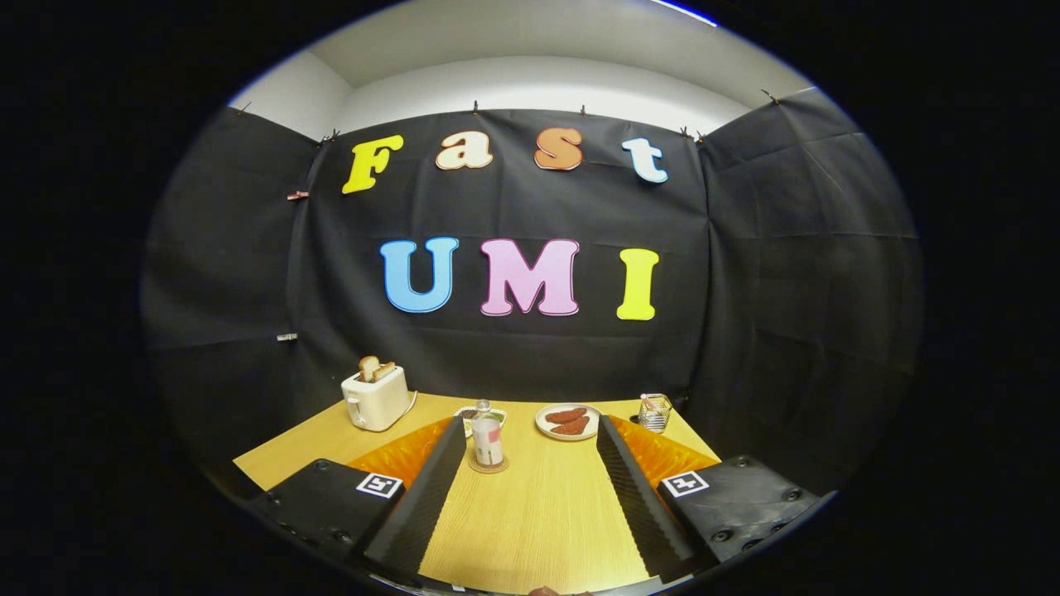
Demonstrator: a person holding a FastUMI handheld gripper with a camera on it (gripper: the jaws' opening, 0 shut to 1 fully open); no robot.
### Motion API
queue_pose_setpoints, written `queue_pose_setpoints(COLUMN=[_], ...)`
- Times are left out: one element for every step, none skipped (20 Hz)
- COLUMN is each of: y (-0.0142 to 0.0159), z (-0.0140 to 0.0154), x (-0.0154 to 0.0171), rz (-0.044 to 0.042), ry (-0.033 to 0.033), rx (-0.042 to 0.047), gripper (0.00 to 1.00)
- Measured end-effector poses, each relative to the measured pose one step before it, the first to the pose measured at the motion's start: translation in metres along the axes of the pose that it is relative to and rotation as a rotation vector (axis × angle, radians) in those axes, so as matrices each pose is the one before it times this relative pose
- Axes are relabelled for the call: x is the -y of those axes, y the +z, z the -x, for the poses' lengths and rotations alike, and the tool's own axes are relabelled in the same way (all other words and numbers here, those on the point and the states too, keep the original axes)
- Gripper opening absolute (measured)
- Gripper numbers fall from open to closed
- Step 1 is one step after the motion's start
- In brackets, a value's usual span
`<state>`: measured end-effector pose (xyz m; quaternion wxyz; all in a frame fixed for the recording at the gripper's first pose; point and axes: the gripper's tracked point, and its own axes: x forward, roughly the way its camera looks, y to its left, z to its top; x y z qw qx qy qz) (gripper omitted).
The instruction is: Take the bottle from table, then pour the juice into the cup, finally place the bottle on the coaster
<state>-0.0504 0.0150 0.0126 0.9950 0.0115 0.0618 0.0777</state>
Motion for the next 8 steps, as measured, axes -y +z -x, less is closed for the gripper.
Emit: queue_pose_setpoints(y=[0.00111,0.00090,-0.00014,0.00064,0.00110,0.00110,-0.00055,-0.00130], z=[-0.00111,-0.00188,-0.00200,-0.00261,-0.00212,-0.00285,-0.00213,-0.00341], x=[-0.00335,-0.00324,-0.00354,-0.00345,-0.00333,-0.00330,-0.00267,-0.00205], rz=[-0.00300,-0.00055,0.00039,0.00155,0.00285,0.00508,0.00688,0.00610], ry=[0.00621,0.00309,0.00735,0.00611,0.00651,0.00628,0.00532,0.00331], rx=[0.00291,0.00013,0.00062,0.00200,0.00442,0.00428,-0.00008,-0.00198], gripper=[0.97,0.97,0.97,0.97,0.97,0.97,0.97,0.97])
